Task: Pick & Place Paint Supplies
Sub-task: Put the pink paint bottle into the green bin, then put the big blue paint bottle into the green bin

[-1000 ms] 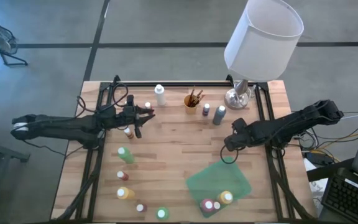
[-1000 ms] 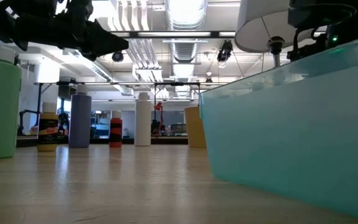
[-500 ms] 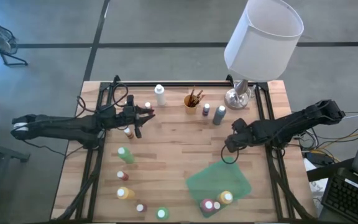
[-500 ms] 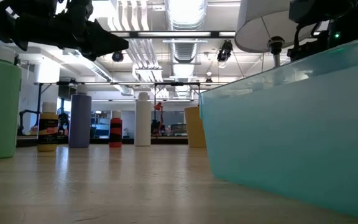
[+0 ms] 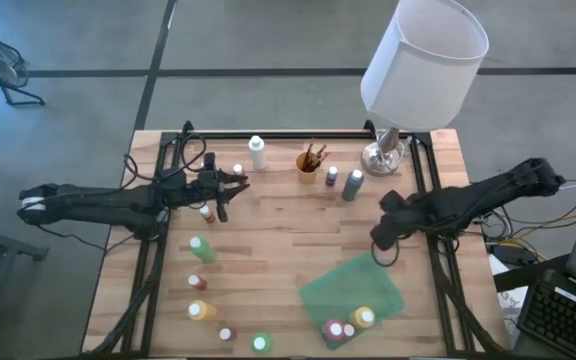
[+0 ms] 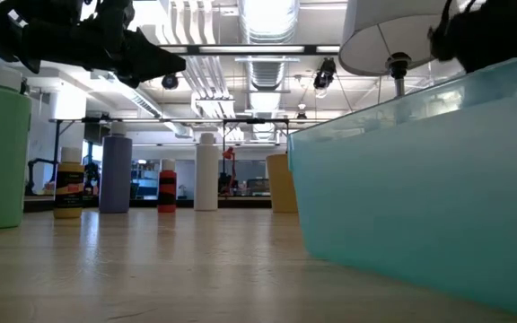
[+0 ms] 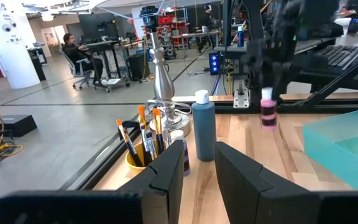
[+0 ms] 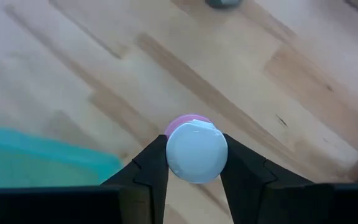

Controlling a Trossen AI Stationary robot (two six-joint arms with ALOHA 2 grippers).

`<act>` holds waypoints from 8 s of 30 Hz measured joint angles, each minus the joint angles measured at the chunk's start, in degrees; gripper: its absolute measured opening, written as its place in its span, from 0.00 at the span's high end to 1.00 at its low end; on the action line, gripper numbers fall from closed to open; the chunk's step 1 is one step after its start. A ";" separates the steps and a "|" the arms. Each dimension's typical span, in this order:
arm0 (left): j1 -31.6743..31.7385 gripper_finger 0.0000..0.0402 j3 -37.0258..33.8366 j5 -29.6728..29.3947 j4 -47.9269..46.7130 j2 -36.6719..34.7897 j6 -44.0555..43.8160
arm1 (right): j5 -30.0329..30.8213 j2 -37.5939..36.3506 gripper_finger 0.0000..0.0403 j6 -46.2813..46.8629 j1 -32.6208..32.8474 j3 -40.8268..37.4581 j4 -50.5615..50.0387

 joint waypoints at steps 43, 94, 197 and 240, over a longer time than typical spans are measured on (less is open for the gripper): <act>-0.07 0.76 0.00 0.02 0.00 0.00 0.00 | 4.78 10.39 0.73 -16.29 38.74 12.75 5.80; -0.07 0.76 0.00 0.02 0.00 0.01 0.00 | 0.61 26.07 0.73 -16.04 37.61 12.80 21.29; -0.02 0.76 0.00 0.02 0.00 0.01 0.00 | 22.31 -4.59 0.51 -36.22 5.84 9.58 4.18; 0.00 0.76 0.00 0.00 0.00 0.02 0.00 | -0.45 -1.44 0.35 -44.04 -34.60 -7.05 37.62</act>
